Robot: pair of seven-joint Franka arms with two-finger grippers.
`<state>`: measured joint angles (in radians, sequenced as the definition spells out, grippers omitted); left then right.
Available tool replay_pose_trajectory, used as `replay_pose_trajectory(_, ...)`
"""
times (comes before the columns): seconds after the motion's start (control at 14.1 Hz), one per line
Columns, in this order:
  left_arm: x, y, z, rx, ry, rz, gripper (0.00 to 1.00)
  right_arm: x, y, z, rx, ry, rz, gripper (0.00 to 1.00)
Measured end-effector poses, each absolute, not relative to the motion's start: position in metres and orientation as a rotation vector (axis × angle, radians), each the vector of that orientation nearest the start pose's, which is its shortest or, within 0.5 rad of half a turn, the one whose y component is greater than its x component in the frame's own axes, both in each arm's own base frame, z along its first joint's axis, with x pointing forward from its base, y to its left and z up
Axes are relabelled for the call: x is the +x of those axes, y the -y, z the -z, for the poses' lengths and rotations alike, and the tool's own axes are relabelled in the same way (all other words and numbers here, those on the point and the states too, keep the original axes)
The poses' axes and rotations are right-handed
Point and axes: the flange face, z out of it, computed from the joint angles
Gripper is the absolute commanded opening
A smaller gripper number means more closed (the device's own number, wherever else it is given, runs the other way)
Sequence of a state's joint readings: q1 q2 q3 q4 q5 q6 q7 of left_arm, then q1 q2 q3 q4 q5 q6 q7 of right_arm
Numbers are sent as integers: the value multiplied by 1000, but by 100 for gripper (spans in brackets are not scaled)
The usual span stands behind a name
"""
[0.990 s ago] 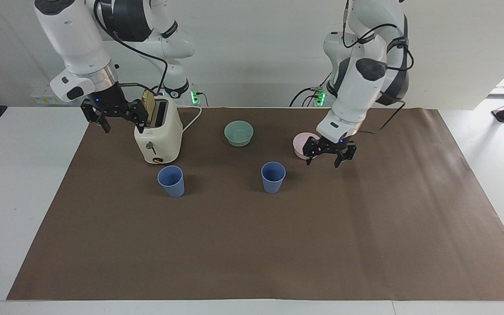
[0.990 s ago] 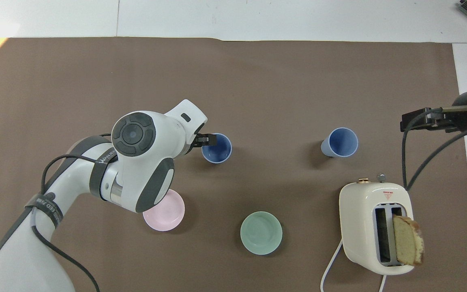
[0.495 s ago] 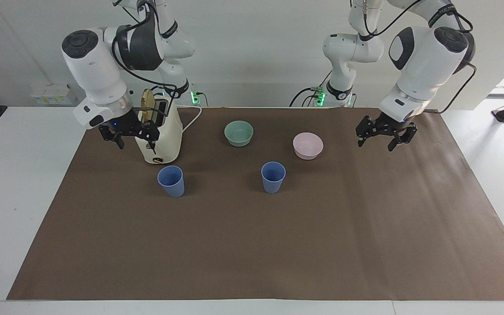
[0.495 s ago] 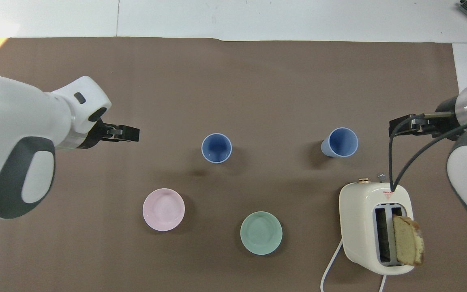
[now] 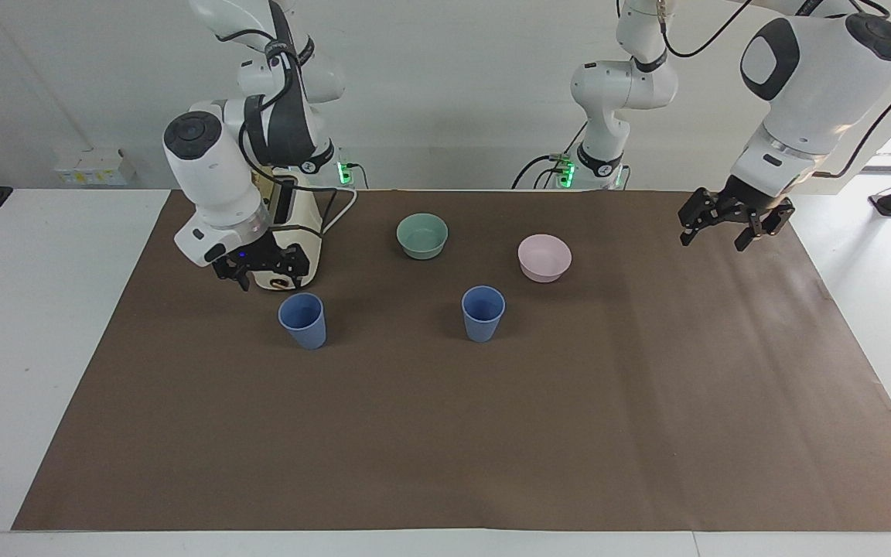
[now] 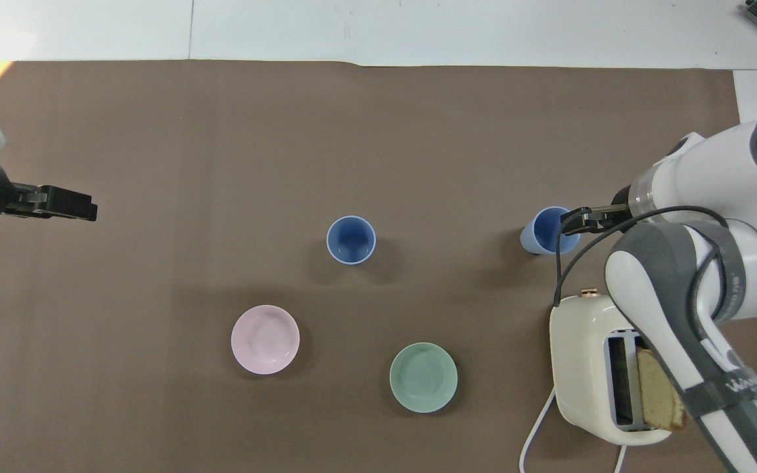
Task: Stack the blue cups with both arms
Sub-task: 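Withdraw the left gripper while the right gripper grasps the other cup, then carry the blue cup with the right gripper over the placed cup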
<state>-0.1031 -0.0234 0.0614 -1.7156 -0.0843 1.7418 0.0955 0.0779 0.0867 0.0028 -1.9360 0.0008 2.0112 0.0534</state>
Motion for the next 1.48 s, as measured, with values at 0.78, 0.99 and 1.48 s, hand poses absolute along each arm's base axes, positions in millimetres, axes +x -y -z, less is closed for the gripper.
replay_pose_trajectory(0.78,553,22,-612,-3195,-206,49,100,595,-35,-341,-3142,8,-15,0)
replay_pose_trajectory(0.99,554,23,-612,-3194,-207,48,100,596,-37,-344,-3141,14,-6,0)
replay_pose_trajectory(1.48,553,21,-617,-3192,-204,53,100,601,-43,-356,-3134,21,32,0)
